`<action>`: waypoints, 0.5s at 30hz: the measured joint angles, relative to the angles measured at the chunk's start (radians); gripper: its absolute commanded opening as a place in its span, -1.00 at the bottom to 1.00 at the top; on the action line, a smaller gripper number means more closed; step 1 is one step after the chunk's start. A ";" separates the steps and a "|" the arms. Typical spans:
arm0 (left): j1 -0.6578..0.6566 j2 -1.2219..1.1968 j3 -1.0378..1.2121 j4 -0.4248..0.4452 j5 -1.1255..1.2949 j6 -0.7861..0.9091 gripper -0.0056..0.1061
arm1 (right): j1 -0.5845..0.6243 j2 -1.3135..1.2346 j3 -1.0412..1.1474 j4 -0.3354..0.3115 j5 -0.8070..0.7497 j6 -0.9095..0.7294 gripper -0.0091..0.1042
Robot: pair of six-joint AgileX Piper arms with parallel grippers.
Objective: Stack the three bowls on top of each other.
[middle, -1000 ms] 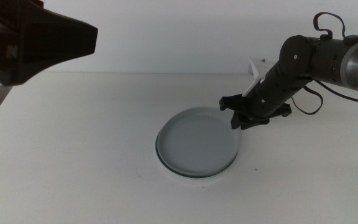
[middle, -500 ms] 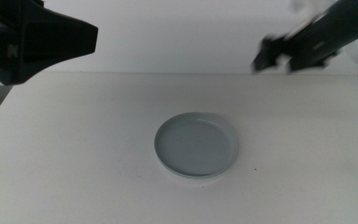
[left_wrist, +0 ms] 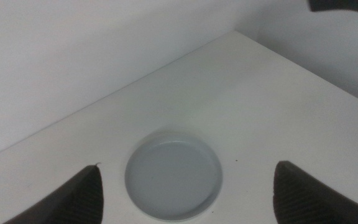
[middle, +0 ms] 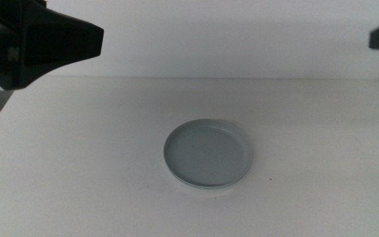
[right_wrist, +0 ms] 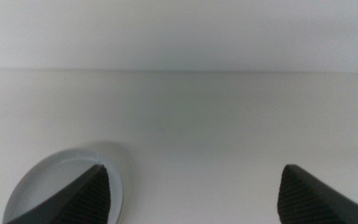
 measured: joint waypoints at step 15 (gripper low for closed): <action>0.073 -0.179 0.338 0.124 -0.392 0.002 0.78 | 0.000 -0.236 0.224 -0.053 -0.239 0.008 0.80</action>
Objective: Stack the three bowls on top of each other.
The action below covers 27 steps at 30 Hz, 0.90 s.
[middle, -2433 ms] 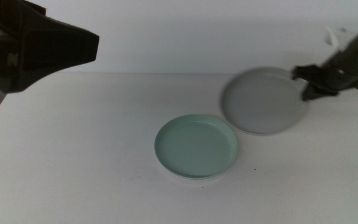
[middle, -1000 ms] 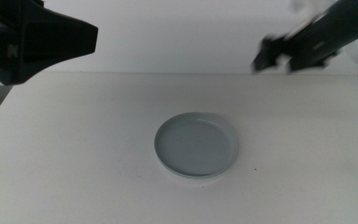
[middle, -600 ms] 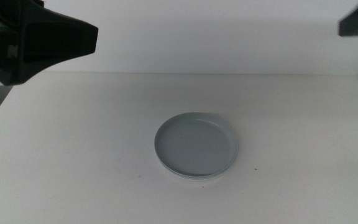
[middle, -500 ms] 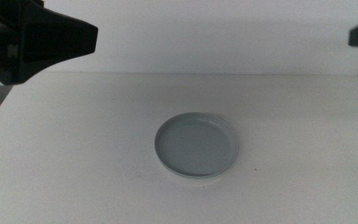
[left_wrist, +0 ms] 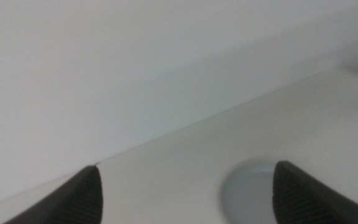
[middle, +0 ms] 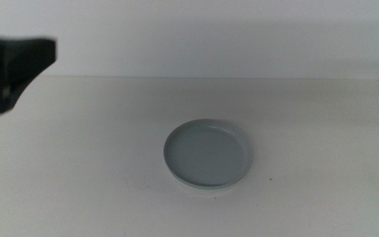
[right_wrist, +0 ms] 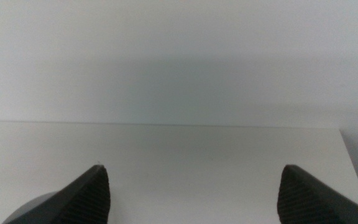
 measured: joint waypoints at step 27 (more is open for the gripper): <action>0.157 -0.419 0.358 0.340 -0.119 -0.345 0.78 | 0.000 0.000 0.000 0.000 0.009 0.013 0.80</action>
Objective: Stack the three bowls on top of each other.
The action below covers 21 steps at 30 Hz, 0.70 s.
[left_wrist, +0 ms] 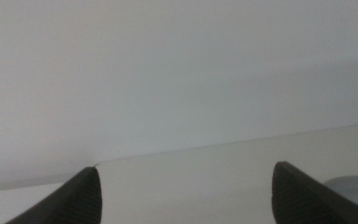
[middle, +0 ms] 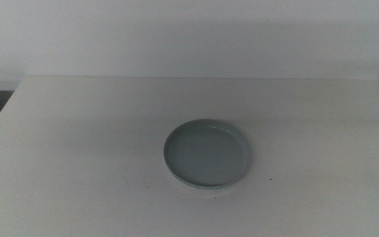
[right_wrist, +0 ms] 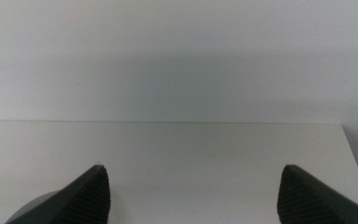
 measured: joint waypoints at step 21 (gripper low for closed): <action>0.000 -0.247 0.355 -0.038 -0.125 -0.011 0.78 | -0.004 -0.383 0.484 -0.100 -0.345 0.000 0.80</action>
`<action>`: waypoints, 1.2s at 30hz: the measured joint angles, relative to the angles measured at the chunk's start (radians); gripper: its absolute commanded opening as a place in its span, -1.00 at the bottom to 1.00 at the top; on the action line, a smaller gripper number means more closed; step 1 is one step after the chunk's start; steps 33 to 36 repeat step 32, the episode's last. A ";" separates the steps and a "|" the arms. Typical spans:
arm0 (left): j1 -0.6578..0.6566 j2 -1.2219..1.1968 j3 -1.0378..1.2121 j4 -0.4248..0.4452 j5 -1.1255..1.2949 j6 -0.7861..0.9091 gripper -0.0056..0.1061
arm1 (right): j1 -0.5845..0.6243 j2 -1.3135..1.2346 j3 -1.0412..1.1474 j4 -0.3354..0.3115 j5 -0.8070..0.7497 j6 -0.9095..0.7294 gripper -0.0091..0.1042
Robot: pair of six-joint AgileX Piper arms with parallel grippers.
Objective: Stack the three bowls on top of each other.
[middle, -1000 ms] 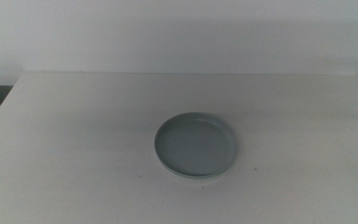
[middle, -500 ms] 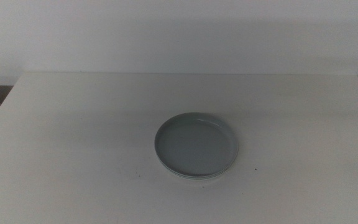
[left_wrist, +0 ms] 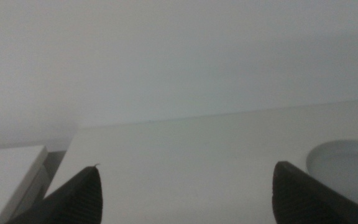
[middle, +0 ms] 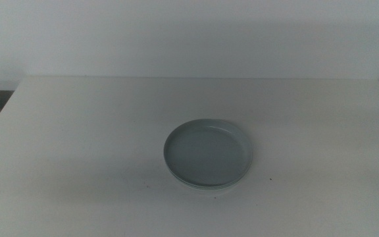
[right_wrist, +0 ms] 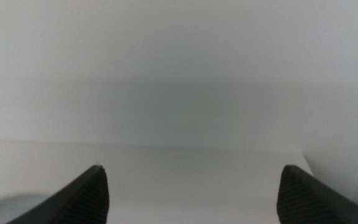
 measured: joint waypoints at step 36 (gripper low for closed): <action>0.002 -0.066 0.228 0.000 -0.135 0.000 0.78 | -0.033 -0.518 0.470 -0.049 0.036 0.000 0.80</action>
